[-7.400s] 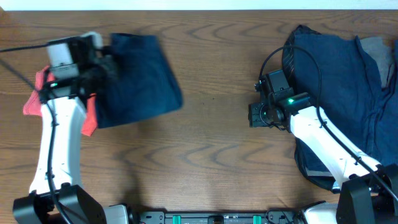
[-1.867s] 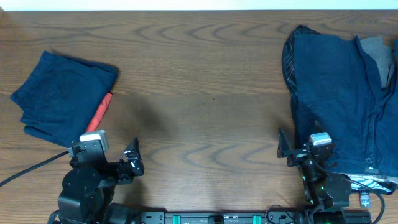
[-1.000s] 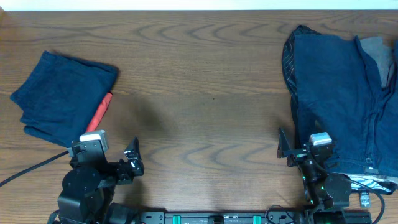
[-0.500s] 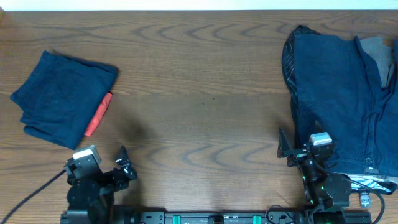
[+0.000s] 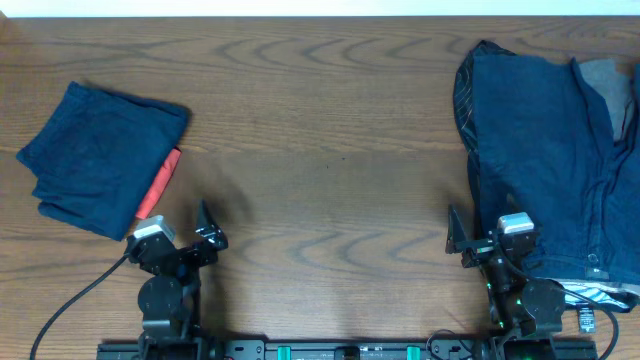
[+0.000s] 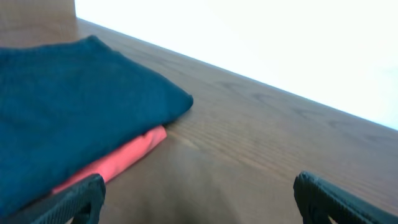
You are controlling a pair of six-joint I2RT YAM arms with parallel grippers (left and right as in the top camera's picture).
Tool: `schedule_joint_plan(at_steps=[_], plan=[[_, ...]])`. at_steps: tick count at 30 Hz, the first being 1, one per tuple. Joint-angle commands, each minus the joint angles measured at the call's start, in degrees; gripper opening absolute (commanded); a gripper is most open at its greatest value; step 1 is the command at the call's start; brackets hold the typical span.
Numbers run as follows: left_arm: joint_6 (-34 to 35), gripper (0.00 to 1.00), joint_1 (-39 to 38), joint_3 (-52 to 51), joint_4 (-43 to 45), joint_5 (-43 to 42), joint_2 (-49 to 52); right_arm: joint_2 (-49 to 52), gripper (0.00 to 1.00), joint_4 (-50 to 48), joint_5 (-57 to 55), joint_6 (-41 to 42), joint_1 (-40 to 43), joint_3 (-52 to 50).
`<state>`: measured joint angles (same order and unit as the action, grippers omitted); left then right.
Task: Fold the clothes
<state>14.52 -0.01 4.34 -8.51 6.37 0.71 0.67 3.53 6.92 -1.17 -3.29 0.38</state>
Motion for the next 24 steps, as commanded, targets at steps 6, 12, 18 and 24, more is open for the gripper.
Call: schedule_joint_plan(at_steps=[6, 12, 18, 24], plan=[[-0.7, 0.98, 0.3, -4.1, 4.8, -1.4, -0.6, -0.4, 0.99, 0.2, -0.3, -1.0, -0.4, -0.1], [-0.7, 0.98, 0.3, -4.1, 4.9, -1.4, -0.6, -0.4, 0.99, 0.2, -0.3, -1.0, -0.4, -0.1], [-0.7, 0.98, 0.3, -4.1, 8.4, -0.1, -0.6, -0.4, 0.99, 0.2, -0.3, -1.0, -0.4, -0.1], [-2.0, 0.98, 0.3, -4.1, 4.7, -1.7, -0.6, -0.4, 0.99, 0.2, -0.3, -1.0, -0.4, -0.1]])
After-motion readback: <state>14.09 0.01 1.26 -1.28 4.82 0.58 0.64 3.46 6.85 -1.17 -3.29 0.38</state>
